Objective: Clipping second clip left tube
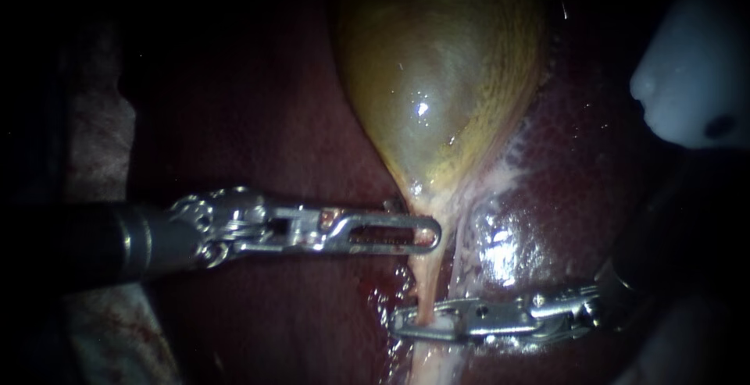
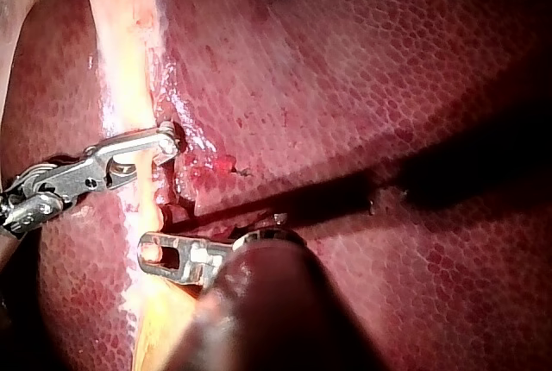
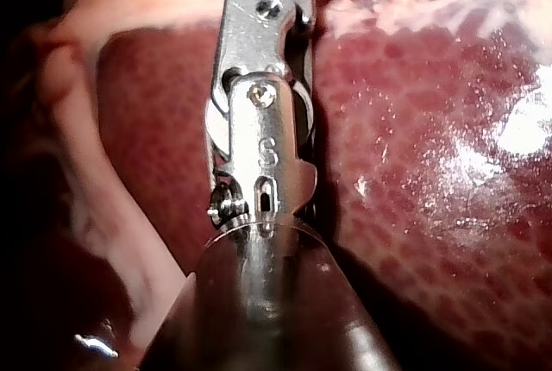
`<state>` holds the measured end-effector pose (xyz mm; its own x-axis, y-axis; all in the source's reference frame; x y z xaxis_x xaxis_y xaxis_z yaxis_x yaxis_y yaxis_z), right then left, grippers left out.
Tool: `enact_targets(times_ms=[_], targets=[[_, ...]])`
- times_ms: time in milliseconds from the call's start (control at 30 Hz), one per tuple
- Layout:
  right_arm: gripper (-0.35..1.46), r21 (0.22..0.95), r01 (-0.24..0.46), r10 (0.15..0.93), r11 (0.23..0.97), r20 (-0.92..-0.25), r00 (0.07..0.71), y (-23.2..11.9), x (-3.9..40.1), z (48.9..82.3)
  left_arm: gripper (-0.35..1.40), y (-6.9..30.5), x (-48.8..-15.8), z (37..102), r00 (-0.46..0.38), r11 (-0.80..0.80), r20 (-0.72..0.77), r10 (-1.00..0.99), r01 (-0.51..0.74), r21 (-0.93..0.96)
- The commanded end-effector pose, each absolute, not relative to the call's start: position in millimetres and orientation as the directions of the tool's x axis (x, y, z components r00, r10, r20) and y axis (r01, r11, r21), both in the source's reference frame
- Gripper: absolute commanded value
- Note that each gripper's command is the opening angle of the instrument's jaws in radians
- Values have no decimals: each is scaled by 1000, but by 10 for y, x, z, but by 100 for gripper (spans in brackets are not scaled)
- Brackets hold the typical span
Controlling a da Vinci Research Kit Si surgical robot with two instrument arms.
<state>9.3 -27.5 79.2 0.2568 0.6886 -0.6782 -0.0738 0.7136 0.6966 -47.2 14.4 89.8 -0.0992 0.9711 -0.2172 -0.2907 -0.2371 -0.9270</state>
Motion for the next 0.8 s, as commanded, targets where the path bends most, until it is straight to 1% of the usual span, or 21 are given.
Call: enact_targets(times_ms=[33, 800], targets=[[-35, 697, -73, 688, 714, -678, 257, -275, 93, 792, -35, 144, -473, 898, -99, -237, -217, 971, -291, -927], [-35, 697, -71, 688, 714, -679, 257, -275, 93, 792, -35, 144, -473, 898, -99, -237, -217, 971, -291, -927]])
